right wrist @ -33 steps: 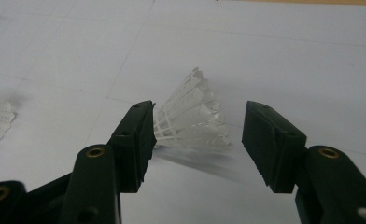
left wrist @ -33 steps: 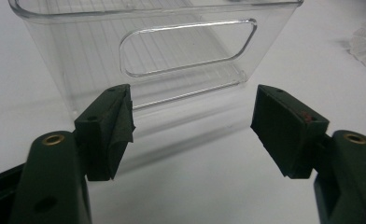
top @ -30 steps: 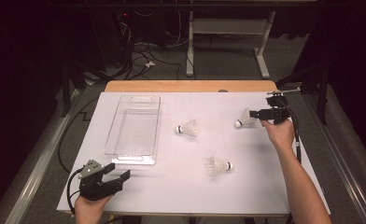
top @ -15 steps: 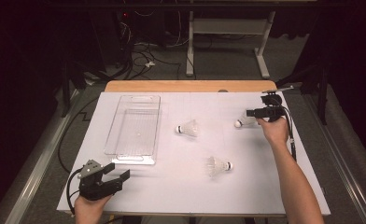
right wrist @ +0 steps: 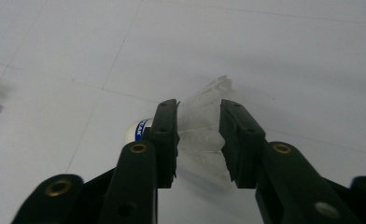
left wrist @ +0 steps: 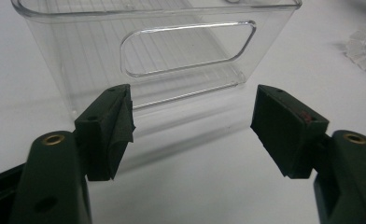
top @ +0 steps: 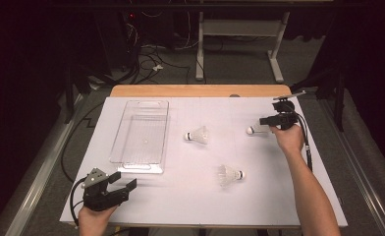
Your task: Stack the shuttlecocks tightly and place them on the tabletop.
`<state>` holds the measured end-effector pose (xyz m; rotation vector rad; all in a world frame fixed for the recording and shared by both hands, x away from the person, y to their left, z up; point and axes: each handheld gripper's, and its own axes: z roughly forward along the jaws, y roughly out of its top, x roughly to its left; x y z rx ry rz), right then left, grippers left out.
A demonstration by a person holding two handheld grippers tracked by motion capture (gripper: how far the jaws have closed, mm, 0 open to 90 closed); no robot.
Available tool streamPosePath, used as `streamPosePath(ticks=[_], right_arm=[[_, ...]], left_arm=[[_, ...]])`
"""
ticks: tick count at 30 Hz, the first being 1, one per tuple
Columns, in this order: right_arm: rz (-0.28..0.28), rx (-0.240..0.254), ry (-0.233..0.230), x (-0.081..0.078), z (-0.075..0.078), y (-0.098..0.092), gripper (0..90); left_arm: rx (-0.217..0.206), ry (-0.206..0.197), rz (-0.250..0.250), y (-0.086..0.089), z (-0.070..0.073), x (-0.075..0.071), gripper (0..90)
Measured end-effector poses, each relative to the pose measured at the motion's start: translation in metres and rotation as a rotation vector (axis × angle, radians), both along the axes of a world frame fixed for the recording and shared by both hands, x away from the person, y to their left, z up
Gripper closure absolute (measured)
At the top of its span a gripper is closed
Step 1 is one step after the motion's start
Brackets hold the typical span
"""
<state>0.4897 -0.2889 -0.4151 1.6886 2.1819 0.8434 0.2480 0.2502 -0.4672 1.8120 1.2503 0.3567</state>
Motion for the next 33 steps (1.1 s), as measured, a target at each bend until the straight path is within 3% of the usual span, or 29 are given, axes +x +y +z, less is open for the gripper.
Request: streamPosePath(ticks=[15,22,33], right_arm=[[0.048,0.008,0.048,-0.01,0.001,-0.006,89.3],[0.062,0.023,0.059,-0.017,-0.003,-0.011,90.0],[0.094,0.048,0.019,-0.025,0.004,-0.003,90.0]], left_arm=[[0.005,-0.005,0.001,0.0,0.001,0.0,30.8],[0.008,-0.009,0.004,0.0,0.001,-0.001,31.0],[0.023,-0.016,0.004,0.001,0.002,-0.002,31.1]])
